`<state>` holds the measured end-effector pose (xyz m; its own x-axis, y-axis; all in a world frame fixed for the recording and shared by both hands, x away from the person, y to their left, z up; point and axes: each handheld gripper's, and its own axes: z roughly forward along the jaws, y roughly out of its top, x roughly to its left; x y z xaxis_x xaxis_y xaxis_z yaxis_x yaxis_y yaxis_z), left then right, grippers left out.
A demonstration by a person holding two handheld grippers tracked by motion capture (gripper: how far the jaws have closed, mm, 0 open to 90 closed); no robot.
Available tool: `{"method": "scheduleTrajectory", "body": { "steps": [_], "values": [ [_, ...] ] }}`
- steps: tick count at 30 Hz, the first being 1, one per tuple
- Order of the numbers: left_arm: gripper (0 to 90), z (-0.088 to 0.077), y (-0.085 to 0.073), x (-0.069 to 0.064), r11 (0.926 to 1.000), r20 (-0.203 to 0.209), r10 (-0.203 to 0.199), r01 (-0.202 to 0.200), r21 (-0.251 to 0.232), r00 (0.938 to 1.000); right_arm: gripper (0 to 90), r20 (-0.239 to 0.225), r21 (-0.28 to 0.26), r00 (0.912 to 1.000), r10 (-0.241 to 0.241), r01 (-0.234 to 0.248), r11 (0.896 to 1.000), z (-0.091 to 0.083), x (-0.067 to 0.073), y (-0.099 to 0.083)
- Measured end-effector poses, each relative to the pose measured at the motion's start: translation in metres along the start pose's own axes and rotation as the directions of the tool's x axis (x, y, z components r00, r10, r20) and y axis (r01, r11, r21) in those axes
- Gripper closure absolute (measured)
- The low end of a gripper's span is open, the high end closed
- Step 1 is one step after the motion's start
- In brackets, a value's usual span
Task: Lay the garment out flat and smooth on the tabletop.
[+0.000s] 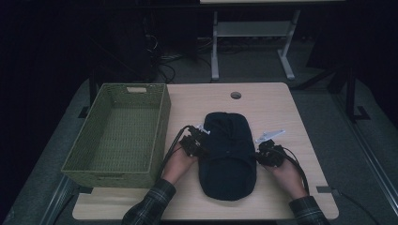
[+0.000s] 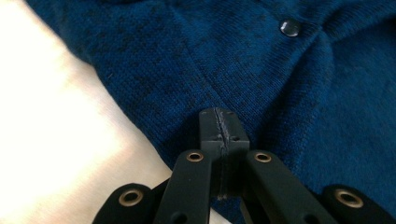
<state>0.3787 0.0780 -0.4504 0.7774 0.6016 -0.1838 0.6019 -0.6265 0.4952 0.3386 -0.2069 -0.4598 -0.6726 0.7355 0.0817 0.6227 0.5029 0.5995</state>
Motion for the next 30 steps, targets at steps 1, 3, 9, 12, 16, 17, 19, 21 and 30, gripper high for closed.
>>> {"method": "scheduleTrajectory", "body": {
  "steps": [1, 3, 9, 12, 16, 17, 19, 21, 30],
  "values": [
    [90.0, -0.001, -0.002, -0.001, 0.9999, 0.002, 0.012, -0.012, 0.001, 0.9999, 89.8, 0.003, 0.002, 1.0000, -0.006, 0.006, 1.000, 0.000, 0.001, 0.000],
    [90.0, -0.002, -0.005, -0.004, 0.9998, 0.004, 0.018, -0.018, -0.002, 0.9998, 89.8, 0.009, 0.009, 0.9998, -0.019, 0.019, 1.000, -0.001, 0.004, -0.001],
    [90.0, -0.003, -0.009, -0.011, 0.9996, 0.003, 0.028, -0.028, -0.004, 0.9996, 89.8, 0.013, 0.028, 0.9989, -0.046, 0.045, 0.999, -0.004, 0.011, -0.002],
    [90.0, -0.004, -0.012, -0.014, 0.9992, 0.012, 0.039, -0.039, 0.003, 0.9992, 89.8, 0.012, 0.015, 0.9992, -0.039, 0.039, 0.999, -0.005, 0.014, -0.006],
    [90.0, -0.005, -0.015, -0.018, 0.9981, 0.018, 0.061, -0.061, 0.007, 0.9980, 89.8, -0.003, 0.015, 0.9993, -0.037, 0.037, 0.999, -0.009, 0.017, -0.012],
    [90.0, -0.005, -0.016, -0.019, 0.9979, 0.019, 0.064, -0.064, 0.008, 0.9978, 89.8, -0.004, 0.018, 0.9991, -0.041, 0.041, 0.999, -0.010, 0.018, -0.013],
    [90.0, -0.006, -0.017, -0.022, 0.9977, 0.019, 0.067, -0.067, 0.007, 0.9976, 89.8, -0.005, 0.021, 0.9987, -0.051, 0.051, 0.998, -0.011, 0.020, -0.014],
    [90.0, -0.006, -0.019, -0.024, 0.9978, 0.020, 0.067, -0.067, 0.004, 0.9976, 89.8, -0.009, 0.018, 0.9986, -0.052, 0.052, 0.998, -0.012, 0.021, -0.016],
    [90.0, -0.009, -0.028, -0.035, 0.9965, 0.039, 0.081, -0.082, 0.016, 0.9960, 89.7, -0.043, 0.010, 0.9972, -0.062, 0.063, 0.998, -0.019, 0.029, -0.027]
  ]
}}
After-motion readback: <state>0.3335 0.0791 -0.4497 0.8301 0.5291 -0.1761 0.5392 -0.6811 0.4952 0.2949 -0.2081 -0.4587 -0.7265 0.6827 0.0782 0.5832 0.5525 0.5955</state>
